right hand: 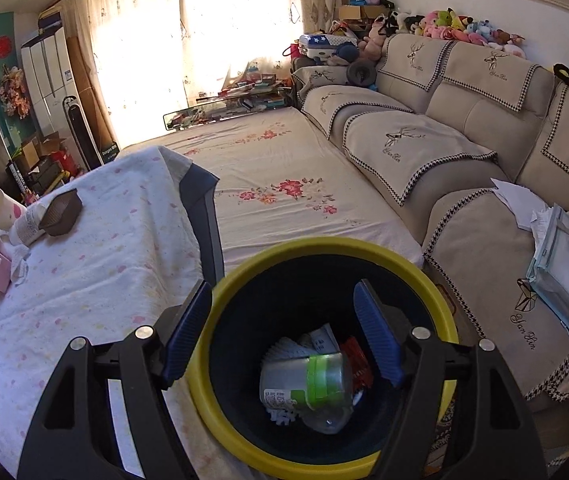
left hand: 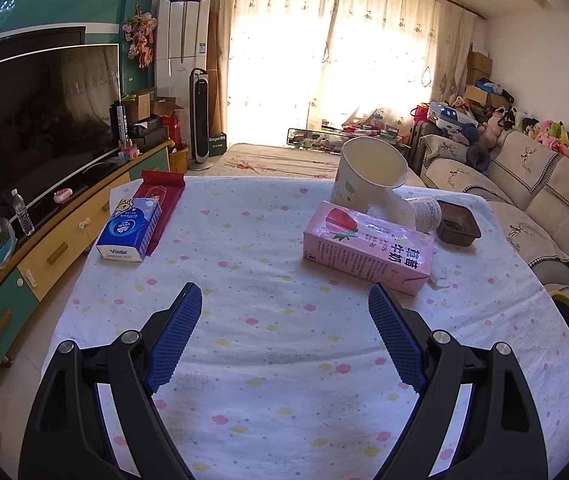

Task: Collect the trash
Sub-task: 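Carry the green-lidded jar over the bin and open the right tool, then grasp the white paper cup by its rim with the left tool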

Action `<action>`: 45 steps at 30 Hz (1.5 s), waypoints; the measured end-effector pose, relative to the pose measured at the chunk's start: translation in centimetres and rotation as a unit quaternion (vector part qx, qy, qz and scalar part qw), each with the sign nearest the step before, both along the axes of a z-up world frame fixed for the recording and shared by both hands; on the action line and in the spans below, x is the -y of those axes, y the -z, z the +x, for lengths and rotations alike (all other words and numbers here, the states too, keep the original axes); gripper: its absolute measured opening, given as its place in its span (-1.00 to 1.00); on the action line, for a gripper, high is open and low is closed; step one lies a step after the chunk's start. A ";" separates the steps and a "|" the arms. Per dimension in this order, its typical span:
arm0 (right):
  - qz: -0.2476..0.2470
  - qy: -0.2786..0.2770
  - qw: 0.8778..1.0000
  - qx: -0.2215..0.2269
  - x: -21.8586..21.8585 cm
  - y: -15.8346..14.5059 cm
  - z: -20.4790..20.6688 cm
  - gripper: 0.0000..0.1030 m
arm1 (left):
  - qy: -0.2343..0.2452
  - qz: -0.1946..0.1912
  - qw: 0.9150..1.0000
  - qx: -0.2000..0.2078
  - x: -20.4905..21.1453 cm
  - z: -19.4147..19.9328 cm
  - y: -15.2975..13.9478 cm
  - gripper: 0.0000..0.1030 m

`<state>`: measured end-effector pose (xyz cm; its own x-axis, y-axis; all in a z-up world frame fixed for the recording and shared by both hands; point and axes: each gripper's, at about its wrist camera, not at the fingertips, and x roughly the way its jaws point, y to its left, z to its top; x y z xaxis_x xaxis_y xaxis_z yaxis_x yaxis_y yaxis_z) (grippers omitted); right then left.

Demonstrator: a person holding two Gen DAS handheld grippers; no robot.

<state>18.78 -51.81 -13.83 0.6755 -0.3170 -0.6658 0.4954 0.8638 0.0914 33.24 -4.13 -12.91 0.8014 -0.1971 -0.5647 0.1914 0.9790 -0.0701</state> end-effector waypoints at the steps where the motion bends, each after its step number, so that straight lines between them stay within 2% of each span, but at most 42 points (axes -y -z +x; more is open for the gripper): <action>1: 0.003 -0.007 1.000 0.009 -0.5 -0.7 0.4 0.36 | 0.001 0.000 1.000 0.000 0.0 0.0 0.0 0.64; 4: 0.004 -0.038 0.998 0.044 -3.0 -3.1 2.4 0.44 | 0.004 0.003 1.000 0.000 0.2 -0.1 0.0 0.64; 10: -0.009 -0.121 0.989 0.086 -9.8 -6.9 8.7 0.44 | 0.014 0.003 1.000 -0.007 0.5 0.1 0.3 0.64; 15: 0.002 -0.144 0.983 0.114 -12.4 -6.7 10.9 0.44 | 0.026 0.003 0.999 -0.025 1.3 0.4 0.6 0.64; 18: 0.004 -0.144 0.985 0.101 -12.4 -5.2 11.5 0.44 | 0.040 -0.008 0.998 -0.045 2.1 1.2 0.1 0.64; 21: 0.020 -0.140 0.986 0.088 -11.8 -4.3 11.8 0.44 | 0.049 0.020 0.997 -0.055 3.8 3.2 -0.9 0.64; 23: 0.028 -0.137 0.986 0.092 -11.5 -4.2 11.6 0.44 | 0.050 0.025 0.997 -0.058 4.9 5.2 -1.8 0.62; 26: 0.030 -0.138 0.985 0.098 -11.5 -4.2 11.5 0.44 | 0.051 0.040 0.996 -0.061 6.7 8.5 -2.9 0.44; 33: 0.043 -0.148 0.983 0.096 -11.7 -4.0 11.6 0.44 | 0.032 0.059 0.994 -0.085 9.4 15.9 -4.1 0.29; 39: 0.052 -0.152 0.982 0.096 -11.8 -3.9 11.6 0.45 | 0.024 0.064 0.991 -0.115 10.8 19.8 -2.6 -0.05; 42: 0.053 -0.158 0.982 0.094 -12.0 -3.9 11.6 0.45 | 0.019 0.067 0.991 -0.117 11.2 21.3 -2.3 -0.39; 44: 0.050 -0.163 0.981 0.090 -12.3 -3.8 11.7 0.45 | 0.020 0.064 0.990 -0.124 11.4 22.1 -2.1 -0.81; 45: 0.050 -0.164 0.981 0.088 -12.3 -3.7 11.7 0.45 | 0.021 0.061 0.990 -0.123 11.4 22.3 -2.1 -0.81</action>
<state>30.52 -39.47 -10.13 0.8375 -0.0012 -0.5464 0.1604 0.9565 0.2437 55.50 -15.56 -10.82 0.6287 -0.1446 -0.7641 0.2230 0.9748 -0.0011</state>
